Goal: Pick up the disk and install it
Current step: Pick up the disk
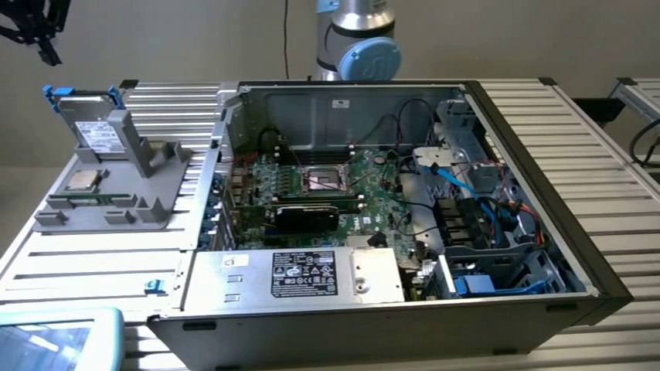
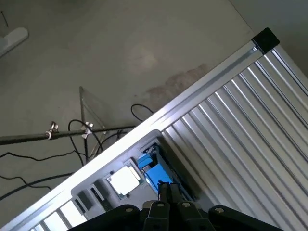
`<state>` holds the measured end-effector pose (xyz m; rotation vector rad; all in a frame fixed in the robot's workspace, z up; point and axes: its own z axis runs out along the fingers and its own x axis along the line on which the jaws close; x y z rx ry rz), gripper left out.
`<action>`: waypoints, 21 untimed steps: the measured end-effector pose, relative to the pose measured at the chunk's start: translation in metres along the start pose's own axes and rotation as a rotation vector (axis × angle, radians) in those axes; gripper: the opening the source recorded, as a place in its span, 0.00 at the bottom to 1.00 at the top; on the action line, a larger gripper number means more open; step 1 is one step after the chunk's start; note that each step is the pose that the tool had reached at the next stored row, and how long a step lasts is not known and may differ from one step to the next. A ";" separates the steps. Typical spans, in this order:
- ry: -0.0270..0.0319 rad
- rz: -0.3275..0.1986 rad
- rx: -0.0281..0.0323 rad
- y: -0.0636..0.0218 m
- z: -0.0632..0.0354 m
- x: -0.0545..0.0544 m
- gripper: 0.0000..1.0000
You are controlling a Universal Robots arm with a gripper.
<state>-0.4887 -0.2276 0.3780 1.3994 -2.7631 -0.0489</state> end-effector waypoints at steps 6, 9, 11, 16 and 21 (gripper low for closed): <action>0.0043 -0.109 0.0020 0.0000 0.0000 0.000 0.11; 0.0063 -0.163 0.0029 0.0000 0.0000 0.000 0.11; 0.0075 -0.200 0.0035 0.0000 0.0000 0.000 0.11; 0.0097 -0.291 0.0043 0.0000 0.0000 0.000 0.11; 0.0102 -0.382 0.0061 0.0000 0.0000 0.000 0.11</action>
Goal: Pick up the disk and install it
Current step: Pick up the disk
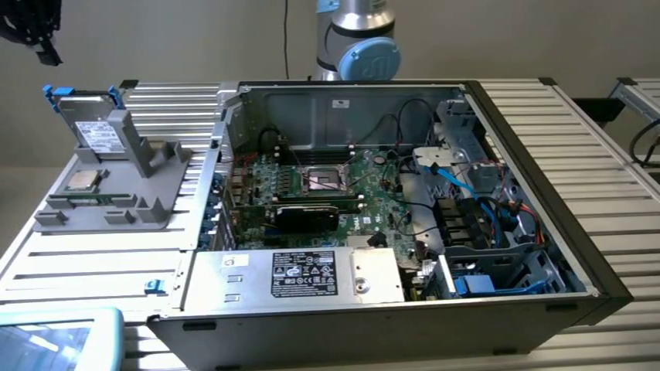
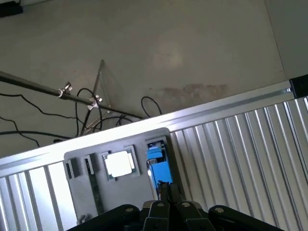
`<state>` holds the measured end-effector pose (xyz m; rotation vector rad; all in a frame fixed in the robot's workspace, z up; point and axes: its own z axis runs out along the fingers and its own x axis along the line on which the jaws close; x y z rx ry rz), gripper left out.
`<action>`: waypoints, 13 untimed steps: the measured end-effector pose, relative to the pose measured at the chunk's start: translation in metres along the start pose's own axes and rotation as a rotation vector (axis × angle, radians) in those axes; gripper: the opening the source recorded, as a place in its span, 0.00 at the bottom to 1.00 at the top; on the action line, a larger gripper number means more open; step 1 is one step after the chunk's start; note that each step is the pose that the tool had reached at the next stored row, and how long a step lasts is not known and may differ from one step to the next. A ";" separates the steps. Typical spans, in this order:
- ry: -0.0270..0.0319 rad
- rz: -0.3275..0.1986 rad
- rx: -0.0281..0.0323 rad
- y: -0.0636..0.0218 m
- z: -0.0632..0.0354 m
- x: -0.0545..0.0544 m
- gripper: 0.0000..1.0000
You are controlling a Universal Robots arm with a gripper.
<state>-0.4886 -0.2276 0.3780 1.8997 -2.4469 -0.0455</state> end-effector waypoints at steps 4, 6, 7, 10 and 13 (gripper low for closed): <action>-0.0023 -0.066 0.0106 0.0000 -0.0001 0.000 0.11; -0.0046 -0.097 0.0145 0.0001 0.0000 0.000 0.11; -0.0062 -0.113 0.0156 0.0001 0.0000 0.000 0.11; -0.0110 -0.160 0.0171 0.0000 0.0000 0.000 0.11; -0.0219 -0.189 0.0169 0.0002 0.0001 0.000 0.11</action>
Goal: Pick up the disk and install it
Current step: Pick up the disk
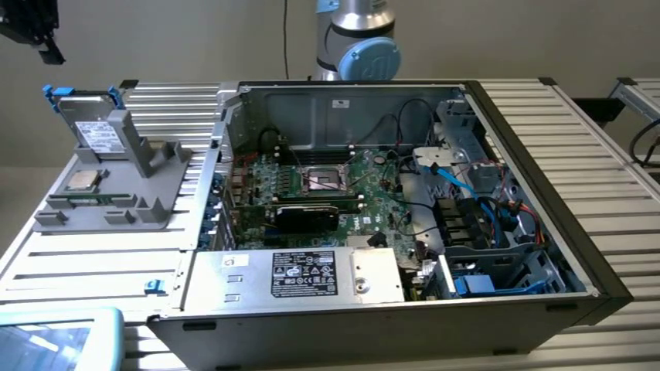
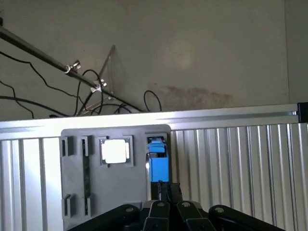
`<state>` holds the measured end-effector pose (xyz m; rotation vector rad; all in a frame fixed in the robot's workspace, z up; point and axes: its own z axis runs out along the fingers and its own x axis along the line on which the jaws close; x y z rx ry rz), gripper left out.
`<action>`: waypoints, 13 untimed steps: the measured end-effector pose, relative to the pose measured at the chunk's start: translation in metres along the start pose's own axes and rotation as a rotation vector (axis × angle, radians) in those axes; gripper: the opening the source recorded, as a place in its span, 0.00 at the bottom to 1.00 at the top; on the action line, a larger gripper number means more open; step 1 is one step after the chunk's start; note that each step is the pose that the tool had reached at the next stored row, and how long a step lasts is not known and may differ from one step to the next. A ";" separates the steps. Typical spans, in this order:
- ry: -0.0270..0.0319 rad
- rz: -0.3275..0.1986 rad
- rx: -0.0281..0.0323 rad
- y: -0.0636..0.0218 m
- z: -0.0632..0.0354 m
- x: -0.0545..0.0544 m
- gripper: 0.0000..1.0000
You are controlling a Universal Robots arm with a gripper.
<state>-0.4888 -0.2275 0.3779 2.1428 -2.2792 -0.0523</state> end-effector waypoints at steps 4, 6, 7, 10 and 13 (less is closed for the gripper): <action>-0.0140 -0.019 -0.0003 0.0001 -0.0001 0.000 0.11; -0.0299 -0.024 -0.0011 0.0001 0.0000 0.000 0.11; -0.0343 -0.025 -0.0015 0.0001 -0.0001 0.000 0.11; -0.0347 -0.025 -0.0016 0.0001 0.0000 0.000 0.11; -0.0324 -0.025 -0.0016 0.0001 -0.0001 0.000 0.11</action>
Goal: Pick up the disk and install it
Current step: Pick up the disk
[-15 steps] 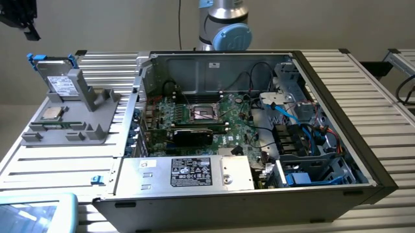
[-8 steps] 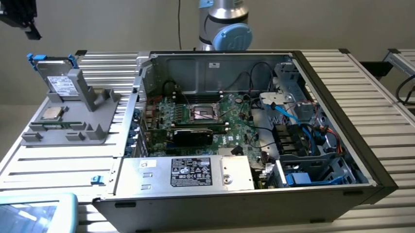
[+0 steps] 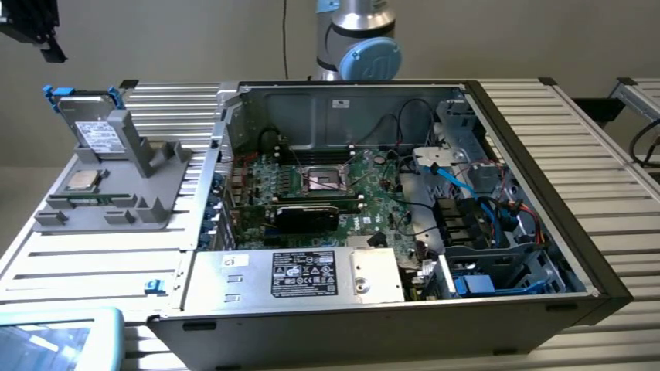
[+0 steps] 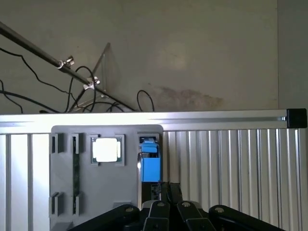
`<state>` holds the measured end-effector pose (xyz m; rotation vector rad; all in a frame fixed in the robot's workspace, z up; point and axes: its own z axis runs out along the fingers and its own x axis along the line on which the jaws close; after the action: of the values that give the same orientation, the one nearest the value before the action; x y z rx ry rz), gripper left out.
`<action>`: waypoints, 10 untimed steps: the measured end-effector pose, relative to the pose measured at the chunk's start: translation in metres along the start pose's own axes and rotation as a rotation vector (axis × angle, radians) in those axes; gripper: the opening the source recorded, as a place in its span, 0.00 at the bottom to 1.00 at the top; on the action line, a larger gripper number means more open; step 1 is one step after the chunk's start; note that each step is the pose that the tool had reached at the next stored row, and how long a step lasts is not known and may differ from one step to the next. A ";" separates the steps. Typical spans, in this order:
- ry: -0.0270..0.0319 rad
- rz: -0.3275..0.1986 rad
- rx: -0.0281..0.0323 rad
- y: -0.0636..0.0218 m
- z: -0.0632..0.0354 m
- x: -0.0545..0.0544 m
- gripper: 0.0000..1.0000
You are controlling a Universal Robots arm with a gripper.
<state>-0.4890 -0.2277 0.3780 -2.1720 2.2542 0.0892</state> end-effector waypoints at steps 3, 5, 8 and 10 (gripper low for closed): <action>0.0012 0.000 -0.0002 0.0000 0.0000 0.000 0.12; 0.0012 0.000 -0.0002 0.0000 0.0000 0.000 0.25; 0.0011 0.000 -0.0002 0.0000 0.0000 0.000 0.36; 0.0012 0.000 -0.0004 -0.0001 0.0001 0.000 0.43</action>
<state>-0.4889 -0.2276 0.3779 -2.1727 2.2551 0.0883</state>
